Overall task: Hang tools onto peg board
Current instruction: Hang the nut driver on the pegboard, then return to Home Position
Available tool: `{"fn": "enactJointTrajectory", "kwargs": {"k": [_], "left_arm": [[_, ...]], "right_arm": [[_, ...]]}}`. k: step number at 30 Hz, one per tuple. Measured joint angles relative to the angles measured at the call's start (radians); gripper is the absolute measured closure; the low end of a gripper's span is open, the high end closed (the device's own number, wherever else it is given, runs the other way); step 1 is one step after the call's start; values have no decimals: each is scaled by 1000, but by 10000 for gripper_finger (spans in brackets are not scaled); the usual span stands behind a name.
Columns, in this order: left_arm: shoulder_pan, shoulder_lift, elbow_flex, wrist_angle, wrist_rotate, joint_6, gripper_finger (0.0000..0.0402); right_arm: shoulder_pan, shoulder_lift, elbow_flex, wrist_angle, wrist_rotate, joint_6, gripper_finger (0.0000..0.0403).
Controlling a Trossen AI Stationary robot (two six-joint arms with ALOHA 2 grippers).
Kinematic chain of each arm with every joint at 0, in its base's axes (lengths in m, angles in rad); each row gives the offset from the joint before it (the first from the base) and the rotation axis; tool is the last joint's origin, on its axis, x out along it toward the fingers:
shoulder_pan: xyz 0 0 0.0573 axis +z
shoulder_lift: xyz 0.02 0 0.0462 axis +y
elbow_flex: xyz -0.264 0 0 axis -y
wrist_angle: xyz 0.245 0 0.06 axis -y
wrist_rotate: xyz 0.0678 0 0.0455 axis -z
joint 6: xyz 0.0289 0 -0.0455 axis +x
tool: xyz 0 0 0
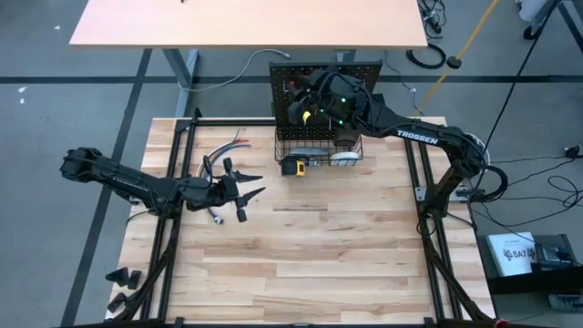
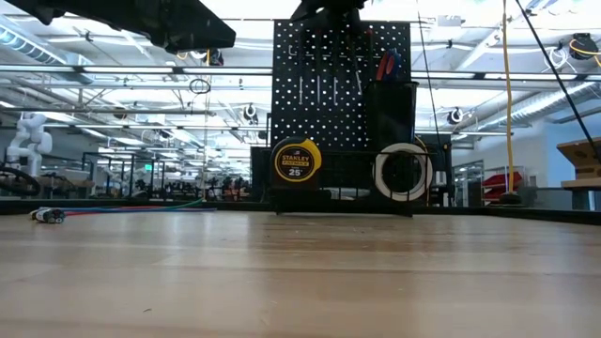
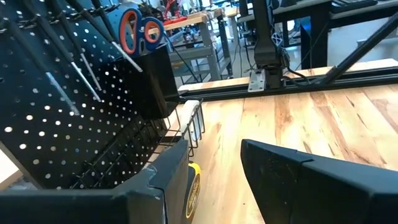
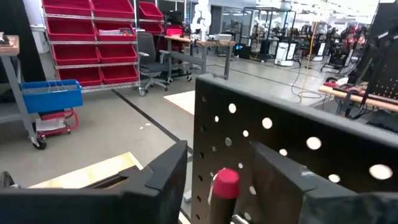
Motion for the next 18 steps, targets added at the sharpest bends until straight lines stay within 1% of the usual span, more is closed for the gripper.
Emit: {"fn": "enactJointTrajectory", "kwargs": {"k": [4, 9, 14, 18], "left_arm": [[0, 0, 0, -2, 18, 5, 246], [0, 0, 0, -2, 18, 5, 246], [0, 0, 0, -7, 18, 4, 246], [0, 0, 1, -8, 18, -1, 246]], "right_arm": [[0, -3, 0, 1, 0, -20, 229], [0, -20, 0, -3, 0, -42, 228], [0, -81, 0, -28, 0, -53, 231], [1, -133, 0, -96, -2, -48, 231]]}}
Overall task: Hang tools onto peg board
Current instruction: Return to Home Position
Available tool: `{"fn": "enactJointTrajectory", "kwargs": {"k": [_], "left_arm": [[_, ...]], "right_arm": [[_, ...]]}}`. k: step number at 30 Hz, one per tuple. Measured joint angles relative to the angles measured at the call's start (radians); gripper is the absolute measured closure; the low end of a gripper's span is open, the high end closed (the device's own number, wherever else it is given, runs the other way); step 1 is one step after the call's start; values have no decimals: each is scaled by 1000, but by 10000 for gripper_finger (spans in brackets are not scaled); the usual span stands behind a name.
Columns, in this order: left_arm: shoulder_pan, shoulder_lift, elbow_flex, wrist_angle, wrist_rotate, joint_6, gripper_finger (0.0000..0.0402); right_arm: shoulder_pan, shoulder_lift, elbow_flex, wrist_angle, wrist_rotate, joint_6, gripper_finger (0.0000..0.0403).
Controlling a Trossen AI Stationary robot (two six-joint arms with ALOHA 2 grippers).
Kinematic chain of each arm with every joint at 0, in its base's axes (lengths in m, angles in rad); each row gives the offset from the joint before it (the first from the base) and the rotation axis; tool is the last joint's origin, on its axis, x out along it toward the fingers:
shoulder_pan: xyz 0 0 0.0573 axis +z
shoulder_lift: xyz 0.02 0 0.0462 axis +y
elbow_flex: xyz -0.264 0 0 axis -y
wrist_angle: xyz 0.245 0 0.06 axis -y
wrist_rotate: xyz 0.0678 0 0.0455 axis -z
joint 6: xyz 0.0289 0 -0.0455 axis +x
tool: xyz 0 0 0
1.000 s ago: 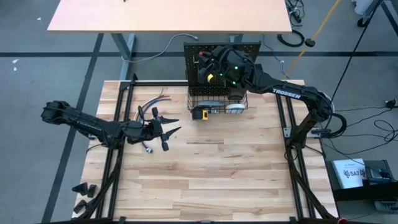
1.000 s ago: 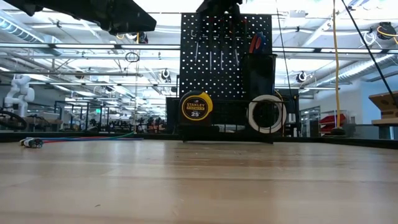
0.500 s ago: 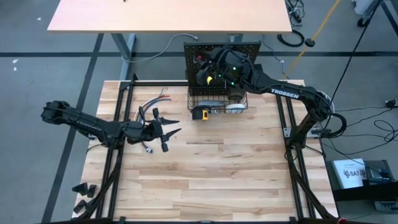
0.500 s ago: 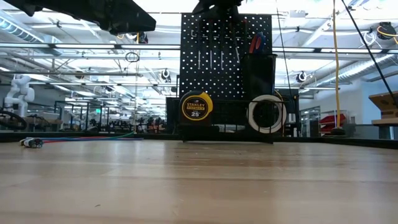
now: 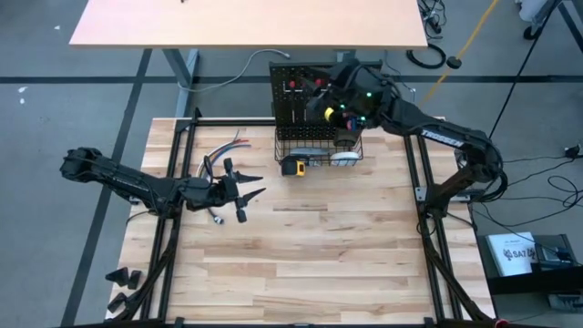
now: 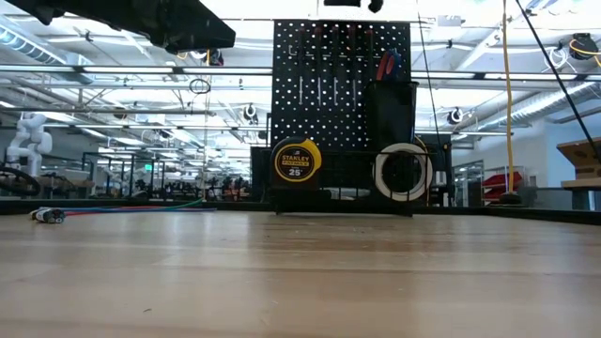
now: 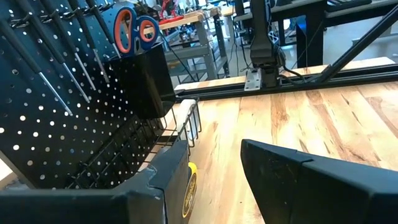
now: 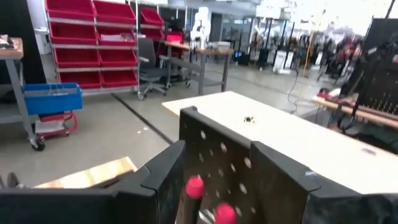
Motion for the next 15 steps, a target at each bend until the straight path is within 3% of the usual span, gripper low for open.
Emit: {"fn": "enactJointTrajectory", "kwargs": {"k": [11, 15], "left_arm": [[-19, -28, 18, 6, 0, -51, 246], [-46, -49, 59, 12, 0, -82, 246]], "right_arm": [[41, -157, 0, -477, -9, 100, 231], [87, -222, 0, -625, -70, 107, 231]]}}
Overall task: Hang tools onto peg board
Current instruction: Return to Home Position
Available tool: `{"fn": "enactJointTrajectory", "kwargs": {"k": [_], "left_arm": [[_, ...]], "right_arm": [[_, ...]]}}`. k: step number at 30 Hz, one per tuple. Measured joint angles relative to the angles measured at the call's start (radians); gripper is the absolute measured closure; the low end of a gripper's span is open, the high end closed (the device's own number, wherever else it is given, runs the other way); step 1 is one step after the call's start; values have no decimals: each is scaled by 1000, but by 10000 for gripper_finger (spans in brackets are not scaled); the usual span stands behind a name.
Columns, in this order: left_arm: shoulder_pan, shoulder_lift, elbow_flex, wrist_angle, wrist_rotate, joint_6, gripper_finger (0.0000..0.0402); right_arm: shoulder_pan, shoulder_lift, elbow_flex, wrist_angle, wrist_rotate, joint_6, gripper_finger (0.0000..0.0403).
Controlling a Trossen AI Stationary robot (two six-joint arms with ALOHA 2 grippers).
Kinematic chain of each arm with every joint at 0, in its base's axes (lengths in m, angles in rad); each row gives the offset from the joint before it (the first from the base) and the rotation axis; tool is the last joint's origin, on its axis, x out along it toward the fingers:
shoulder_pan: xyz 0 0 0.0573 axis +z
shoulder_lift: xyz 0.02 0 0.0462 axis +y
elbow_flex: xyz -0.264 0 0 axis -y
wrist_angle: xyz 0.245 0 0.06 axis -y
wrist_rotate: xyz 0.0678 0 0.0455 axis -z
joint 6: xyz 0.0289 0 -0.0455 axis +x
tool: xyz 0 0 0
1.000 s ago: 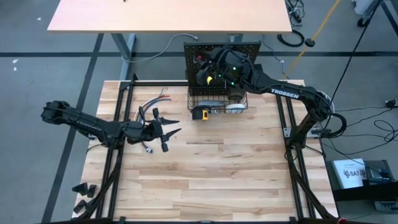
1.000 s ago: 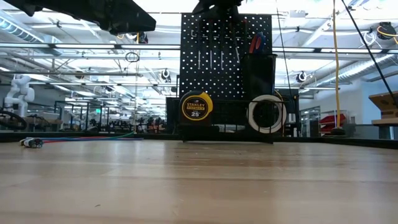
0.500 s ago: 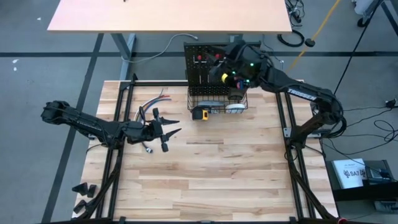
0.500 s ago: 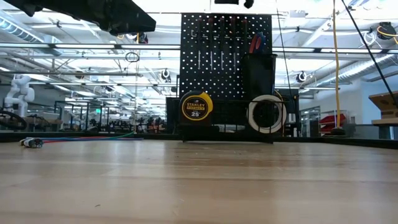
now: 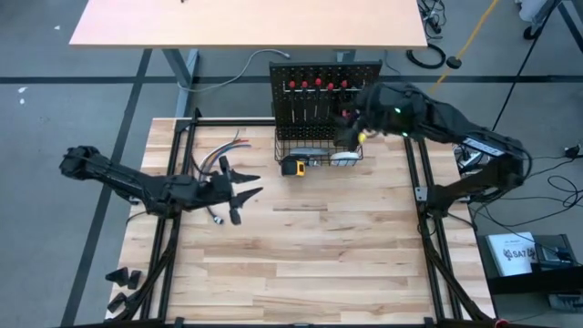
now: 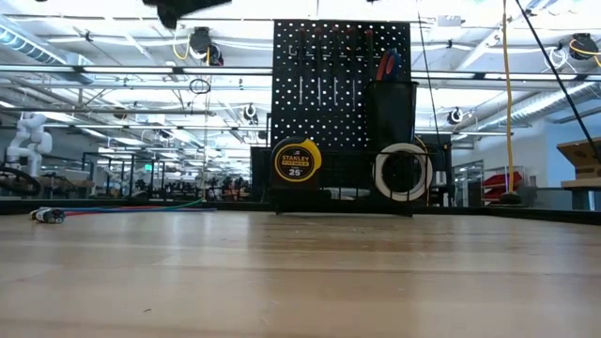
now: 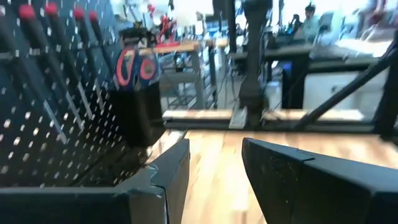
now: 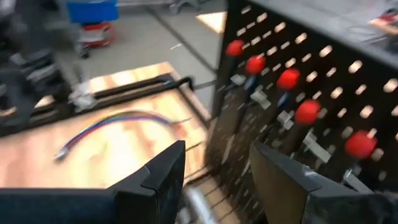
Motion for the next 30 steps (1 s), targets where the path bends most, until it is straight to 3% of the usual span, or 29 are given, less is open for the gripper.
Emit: {"fn": "enactJointTrajectory", "kwargs": {"k": [5, 11, 19, 24, 30], "left_arm": [[-42, -2, 28, 118, 1, 1, 246], [-61, -1, 29, 150, 0, 2, 246], [-82, 2, 19, 134, 0, 1, 246], [-94, 2, -8, 135, -9, -47, 246], [-93, 3, -76, 142, -64, -125, 246]], "right_arm": [[95, -90, -37, -85, -11, 16, 232], [183, -264, -275, 50, -10, 41, 232], [249, -538, -751, 457, -10, 82, 232], [263, -630, -1045, 781, -13, 83, 232], [249, -653, -1211, 987, -14, 51, 232]]}}
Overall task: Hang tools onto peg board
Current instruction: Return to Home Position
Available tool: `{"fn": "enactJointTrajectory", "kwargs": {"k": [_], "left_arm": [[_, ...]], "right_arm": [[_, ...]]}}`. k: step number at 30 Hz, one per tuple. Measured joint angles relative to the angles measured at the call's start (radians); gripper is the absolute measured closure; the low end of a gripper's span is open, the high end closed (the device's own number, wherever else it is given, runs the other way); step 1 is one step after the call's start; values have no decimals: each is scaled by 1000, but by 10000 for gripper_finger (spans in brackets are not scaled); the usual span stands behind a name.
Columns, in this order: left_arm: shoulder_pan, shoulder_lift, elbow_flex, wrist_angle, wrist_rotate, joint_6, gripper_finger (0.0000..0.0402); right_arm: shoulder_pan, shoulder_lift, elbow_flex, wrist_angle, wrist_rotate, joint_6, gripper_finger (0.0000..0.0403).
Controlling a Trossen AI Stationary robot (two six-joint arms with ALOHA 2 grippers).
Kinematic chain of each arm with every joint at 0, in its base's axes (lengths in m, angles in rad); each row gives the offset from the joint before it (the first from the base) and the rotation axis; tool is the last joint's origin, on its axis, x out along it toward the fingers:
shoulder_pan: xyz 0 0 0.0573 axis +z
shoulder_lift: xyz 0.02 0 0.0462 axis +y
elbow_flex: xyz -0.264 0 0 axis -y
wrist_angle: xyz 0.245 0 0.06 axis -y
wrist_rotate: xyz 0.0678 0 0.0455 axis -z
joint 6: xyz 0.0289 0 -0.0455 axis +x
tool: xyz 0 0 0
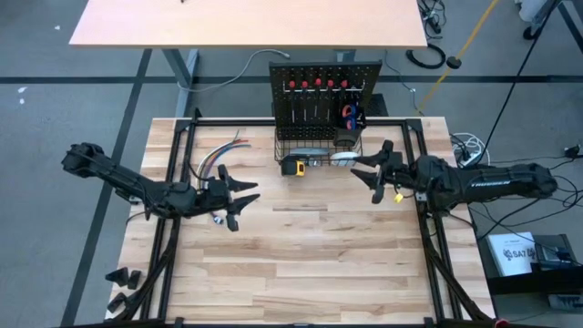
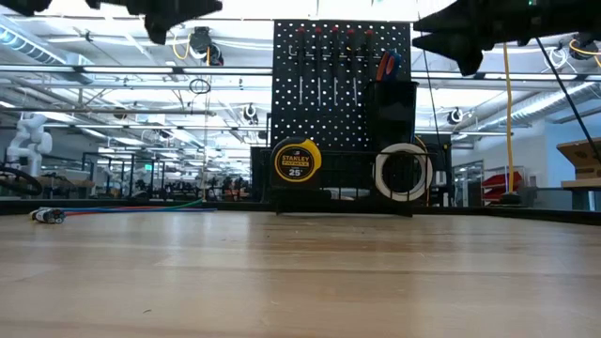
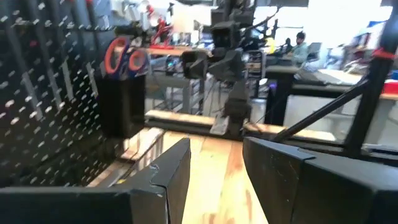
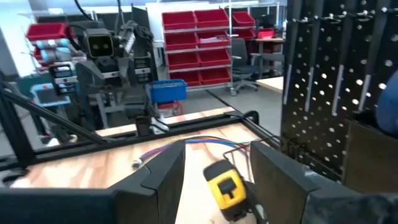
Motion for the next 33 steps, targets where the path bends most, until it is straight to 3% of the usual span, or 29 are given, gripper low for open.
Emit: {"fn": "enactJointTrajectory", "kwargs": {"k": [3, 7, 12, 19, 27, 33], "left_arm": [[7, -11, -31, 20, -24, 14, 246], [74, -63, -82, 38, -23, 21, 246], [208, -152, -110, 38, 123, -5, 246], [329, -309, -117, -102, 242, -14, 246], [353, -563, -120, -373, 258, -75, 246], [352, -701, -220, -353, 331, -118, 246]], "right_arm": [[-23, 0, -6, 3, -11, -6, 232], [-67, 0, -6, 4, -123, -38, 232], [-161, 0, -6, 10, -137, -46, 232], [-290, 0, -6, -3, -318, -19, 232], [-371, 1, -59, -31, -330, 7, 232], [-380, 0, -91, -3, -404, 51, 232]]}}
